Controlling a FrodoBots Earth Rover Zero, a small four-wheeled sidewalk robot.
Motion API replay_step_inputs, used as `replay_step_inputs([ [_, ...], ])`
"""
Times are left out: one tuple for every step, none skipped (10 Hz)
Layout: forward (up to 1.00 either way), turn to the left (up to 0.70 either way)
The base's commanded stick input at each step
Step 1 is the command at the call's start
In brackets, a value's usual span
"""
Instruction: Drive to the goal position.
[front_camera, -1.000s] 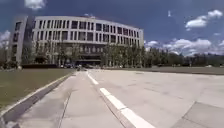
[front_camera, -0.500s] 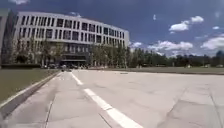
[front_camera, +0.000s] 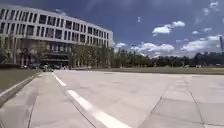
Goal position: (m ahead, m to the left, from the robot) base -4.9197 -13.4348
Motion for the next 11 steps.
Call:
replay_step_inputs([
  [0.0, -0.7],
  [0.0, -0.7],
  [0.0, -0.7],
  [0.0, -0.7],
  [0.0, -0.7],
  [0.0, -0.7],
  [0.0, -0.7],
  [0.0, -0.7],
  [0.0, -0.7],
  [0.0, -0.7],
  [0.0, -0.7],
])
